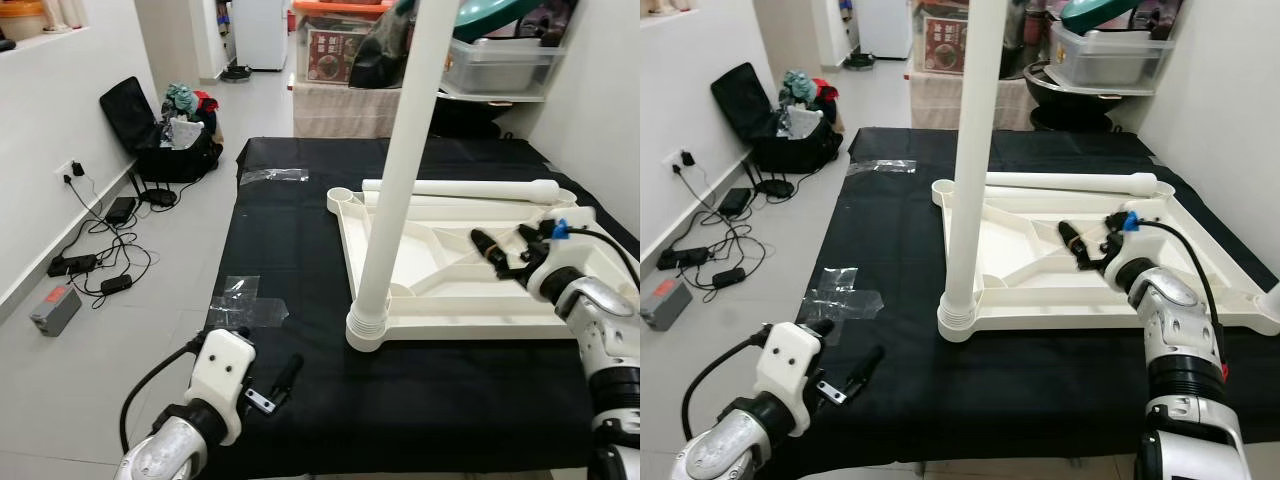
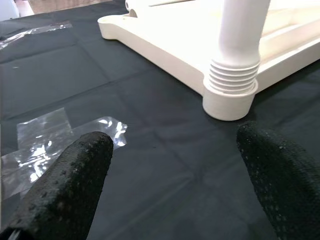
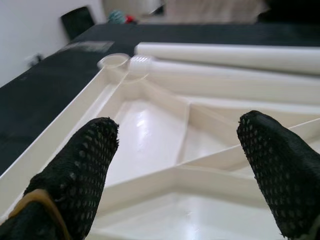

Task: Building children table

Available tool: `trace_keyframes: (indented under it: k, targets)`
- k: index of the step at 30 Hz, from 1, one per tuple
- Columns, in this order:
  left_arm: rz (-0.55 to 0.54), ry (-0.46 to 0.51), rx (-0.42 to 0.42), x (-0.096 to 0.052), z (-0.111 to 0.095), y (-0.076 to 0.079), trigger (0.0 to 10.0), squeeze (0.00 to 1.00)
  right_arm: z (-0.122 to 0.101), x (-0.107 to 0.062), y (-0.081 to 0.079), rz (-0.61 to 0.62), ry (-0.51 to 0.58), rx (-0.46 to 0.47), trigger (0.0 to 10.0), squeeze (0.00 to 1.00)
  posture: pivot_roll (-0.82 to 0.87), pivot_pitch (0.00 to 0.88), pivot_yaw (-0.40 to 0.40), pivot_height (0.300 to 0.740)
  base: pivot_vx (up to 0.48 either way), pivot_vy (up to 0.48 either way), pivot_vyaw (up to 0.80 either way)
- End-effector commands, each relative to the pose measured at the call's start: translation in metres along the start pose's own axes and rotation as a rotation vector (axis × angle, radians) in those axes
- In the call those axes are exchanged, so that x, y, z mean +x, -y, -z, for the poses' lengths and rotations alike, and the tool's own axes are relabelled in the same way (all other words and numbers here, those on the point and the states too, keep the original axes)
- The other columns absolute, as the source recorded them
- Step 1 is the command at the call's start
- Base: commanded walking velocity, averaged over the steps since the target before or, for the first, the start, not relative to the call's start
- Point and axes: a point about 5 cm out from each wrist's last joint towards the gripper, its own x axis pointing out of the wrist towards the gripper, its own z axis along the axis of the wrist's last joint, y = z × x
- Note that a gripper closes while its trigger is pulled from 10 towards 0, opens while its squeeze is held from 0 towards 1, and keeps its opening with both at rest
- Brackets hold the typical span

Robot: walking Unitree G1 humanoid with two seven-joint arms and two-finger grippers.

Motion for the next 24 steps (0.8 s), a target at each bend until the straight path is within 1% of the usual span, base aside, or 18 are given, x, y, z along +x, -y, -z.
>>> trace_keyframes:
  k: [1,2,4,5,6,7,8,10,12,13,14,16,17,18,19,21,22,24]
  targets:
    - [0.051,0.010,-0.031,0.001,-0.001,0.013,10.0,0.00,0.018,-0.007,-0.002,-0.135,-0.122,0.022,10.0,0.00,0.09,0.069,-0.055,0.740,0.000,0.000,0.00]
    - [0.051,0.010,-0.031,0.001,-0.001,0.013,10.0,0.00,0.018,-0.007,-0.002,-0.135,-0.122,0.022,10.0,0.00,0.09,0.069,-0.055,0.740,0.000,0.000,0.00]
    - [0.087,0.012,-0.042,0.001,-0.001,0.022,10.0,0.00,0.024,-0.012,-0.003,-0.241,-0.167,0.022,10.0,0.00,0.09,0.069,-0.054,0.740,0.000,0.000,0.00]
    - [0.099,0.010,-0.051,0.001,0.000,0.026,10.0,0.00,0.024,-0.014,-0.005,-0.293,-0.165,0.028,10.0,0.00,0.09,0.069,-0.054,0.740,0.000,0.000,0.00]
    - [0.099,0.010,-0.051,0.001,0.000,0.026,10.0,0.00,0.024,-0.014,-0.005,-0.293,-0.165,0.028,10.0,0.00,0.09,0.069,-0.054,0.740,0.000,0.000,0.00]
    - [0.135,0.008,-0.055,0.001,0.000,0.033,10.0,0.00,0.022,-0.018,-0.005,-0.371,-0.153,0.027,10.0,0.00,0.09,0.072,-0.055,0.740,0.000,0.000,0.00]
    - [0.135,0.008,-0.055,0.001,0.000,0.033,10.0,0.00,0.022,-0.018,-0.005,-0.371,-0.153,0.027,10.0,0.00,0.09,0.072,-0.055,0.740,0.000,0.000,0.00]
    - [0.155,0.005,-0.052,0.000,0.000,0.036,10.0,0.00,0.016,-0.021,-0.007,-0.450,-0.105,0.047,10.0,1.00,0.09,0.076,-0.057,0.740,0.000,0.000,0.00]
    - [0.156,0.004,-0.056,0.000,0.001,0.036,10.0,0.00,0.013,-0.022,-0.009,-0.470,-0.084,0.049,10.0,1.00,0.09,0.076,-0.057,0.740,0.000,0.000,0.00]
    - [0.161,0.001,-0.050,-0.001,0.001,0.037,10.0,0.00,0.007,-0.023,-0.012,-0.529,-0.044,0.072,10.0,1.00,0.09,0.081,-0.057,0.740,0.000,0.000,0.00]
    - [0.161,0.001,-0.050,-0.001,0.001,0.037,10.0,0.00,0.007,-0.023,-0.012,-0.529,-0.044,0.072,10.0,1.00,0.09,0.081,-0.057,0.740,0.000,0.000,0.00]
    - [0.161,-0.004,-0.043,-0.002,0.002,0.036,10.0,0.00,-0.005,-0.024,-0.016,-0.594,0.030,0.080,10.0,1.00,0.09,0.083,-0.051,0.740,0.000,0.000,0.00]
    - [0.161,-0.004,-0.043,-0.002,0.002,0.036,10.0,0.00,-0.005,-0.024,-0.016,-0.594,0.030,0.080,10.0,1.00,0.09,0.083,-0.051,0.740,0.000,0.000,0.00]
    - [0.163,-0.008,-0.039,-0.002,0.003,0.037,10.0,0.00,-0.010,-0.025,-0.018,-0.648,0.047,0.122,10.0,0.94,0.09,0.083,-0.053,0.740,0.000,0.000,0.00]
    - [0.164,-0.010,-0.038,-0.003,0.003,0.038,10.0,0.00,-0.013,-0.026,-0.019,-0.686,0.056,0.144,10.0,0.00,0.09,0.083,-0.055,0.740,0.000,0.000,0.00]
    - [0.163,-0.012,-0.037,-0.003,0.004,0.037,10.0,0.00,-0.023,-0.027,-0.029,-0.770,0.126,0.159,10.0,0.00,0.09,0.084,-0.048,0.740,0.000,0.000,0.00]
    - [0.163,-0.012,-0.037,-0.003,0.004,0.037,10.0,0.00,-0.023,-0.027,-0.029,-0.770,0.126,0.159,10.0,0.00,0.09,0.084,-0.048,0.740,0.000,0.000,0.00]
    - [0.164,-0.012,-0.037,-0.002,0.004,0.038,10.0,0.00,-0.026,-0.027,-0.035,-0.802,0.143,0.155,10.0,0.00,0.09,0.085,-0.048,0.740,0.000,0.000,0.00]
